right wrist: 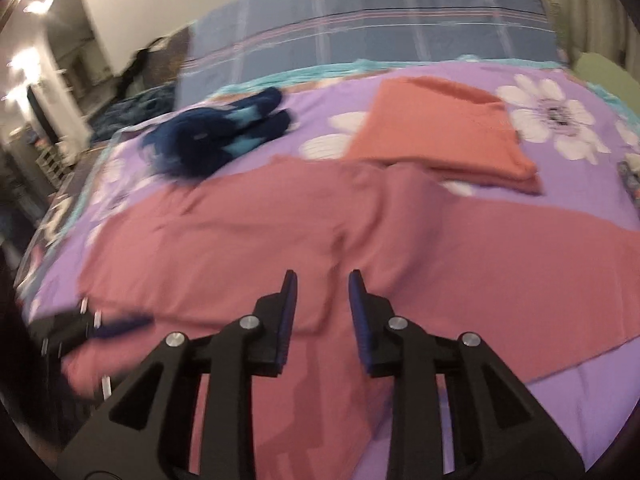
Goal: Fold small clothes
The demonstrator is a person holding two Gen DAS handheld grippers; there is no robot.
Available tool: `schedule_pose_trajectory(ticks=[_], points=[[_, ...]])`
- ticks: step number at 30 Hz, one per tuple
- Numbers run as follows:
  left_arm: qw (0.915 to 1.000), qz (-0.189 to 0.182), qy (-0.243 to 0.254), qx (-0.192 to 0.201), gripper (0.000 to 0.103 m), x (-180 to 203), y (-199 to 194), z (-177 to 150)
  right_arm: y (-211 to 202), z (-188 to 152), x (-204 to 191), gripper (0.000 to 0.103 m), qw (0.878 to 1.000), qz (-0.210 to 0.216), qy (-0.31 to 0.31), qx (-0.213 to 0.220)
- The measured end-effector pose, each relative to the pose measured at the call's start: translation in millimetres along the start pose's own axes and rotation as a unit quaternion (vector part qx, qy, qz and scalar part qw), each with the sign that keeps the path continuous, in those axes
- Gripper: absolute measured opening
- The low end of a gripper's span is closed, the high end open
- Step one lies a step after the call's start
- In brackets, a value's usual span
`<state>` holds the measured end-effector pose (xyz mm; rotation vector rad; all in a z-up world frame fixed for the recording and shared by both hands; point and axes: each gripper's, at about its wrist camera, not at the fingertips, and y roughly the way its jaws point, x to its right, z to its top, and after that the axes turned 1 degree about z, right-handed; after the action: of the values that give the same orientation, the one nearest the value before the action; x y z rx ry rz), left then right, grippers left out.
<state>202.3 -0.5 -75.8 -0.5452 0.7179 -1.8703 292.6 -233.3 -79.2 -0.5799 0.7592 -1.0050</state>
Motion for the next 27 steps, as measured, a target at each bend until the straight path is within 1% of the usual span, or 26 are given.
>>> schedule_pose_trajectory(ticks=[1, 2, 3, 4, 6, 7, 8, 9, 11, 14, 15, 17, 18, 19, 20, 22, 24, 25, 26, 27], points=[[0.999, 0.042, -0.014, 0.006, 0.051, -19, -13, -10, 1, -3, -3, 0.028, 1.0, 0.009, -0.005, -0.007], [0.9974, 0.067, -0.023, 0.011, 0.052, -32, -22, -15, 5, -8, -8, 0.028, 1.0, 0.018, -0.009, -0.015], [0.9942, 0.1, -0.038, 0.016, 0.053, -50, -34, -25, 9, -12, -11, 0.028, 1.0, 0.02, -0.012, -0.021], [0.9895, 0.132, -0.055, 0.018, 0.055, -70, -44, -34, 12, -14, -14, 0.028, 0.999, 0.017, -0.013, -0.025], [0.9807, 0.176, -0.083, 0.015, 0.059, -102, -57, -48, 25, -17, -11, 0.028, 0.999, -0.004, -0.004, -0.04], [0.9755, 0.195, -0.102, 0.011, 0.059, -120, -66, -59, 32, -16, -9, 0.025, 0.999, -0.011, 0.007, -0.046], [0.9721, 0.204, -0.115, 0.007, 0.059, -131, -71, -63, 35, -16, -6, 0.023, 0.999, -0.009, 0.018, -0.048], [0.9688, 0.211, -0.13, -0.001, 0.059, -143, -73, -69, 36, -16, -4, 0.023, 0.999, -0.006, 0.027, -0.047], [0.9688, 0.206, -0.137, -0.02, 0.059, -155, -74, -80, 34, -14, -5, 0.023, 0.998, -0.011, 0.037, -0.048], [0.9654, 0.216, -0.136, -0.051, 0.059, -173, -58, -85, 33, -14, -12, 0.026, 0.997, -0.031, 0.033, -0.055], [0.965, 0.214, -0.143, -0.052, 0.058, -174, -55, -85, 33, -15, -14, 0.029, 0.997, -0.036, 0.029, -0.056], [0.9629, 0.209, -0.167, -0.037, 0.05, -183, -62, -85, 36, -17, -18, 0.032, 0.997, -0.047, 0.016, -0.058], [0.9591, 0.22, -0.176, -0.03, 0.042, -188, -64, -85, 39, -18, -20, 0.032, 0.997, -0.056, 0.006, -0.06], [0.9542, 0.237, -0.181, -0.028, 0.042, -191, -62, -82, 41, -19, -21, 0.032, 0.996, -0.061, 0.003, -0.06], [0.9512, 0.246, -0.183, -0.031, 0.042, -193, -61, -81, 42, -20, -21, 0.032, 0.996, -0.065, 0.005, -0.059], [0.948, 0.268, -0.166, -0.043, 0.042, -185, -59, -84, 41, -21, -19, 0.032, 0.996, -0.068, 0.023, -0.052], [0.9439, 0.305, -0.115, -0.049, 0.042, -168, -60, -85, 40, -23, -17, 0.032, 0.996, -0.068, 0.036, -0.048], [0.9386, 0.326, -0.099, -0.055, 0.042, -163, -62, -86, 40, -23, -18, 0.032, 0.996, -0.069, 0.037, -0.046], [0.9379, 0.329, -0.095, -0.057, 0.041, -163, -65, -87, 39, -24, -18, 0.032, 0.996, -0.071, 0.036, -0.045], [0.9429, 0.313, -0.1, -0.052, 0.041, -164, -70, -88, 39, -24, -20, 0.033, 0.996, -0.074, 0.033, -0.044]])
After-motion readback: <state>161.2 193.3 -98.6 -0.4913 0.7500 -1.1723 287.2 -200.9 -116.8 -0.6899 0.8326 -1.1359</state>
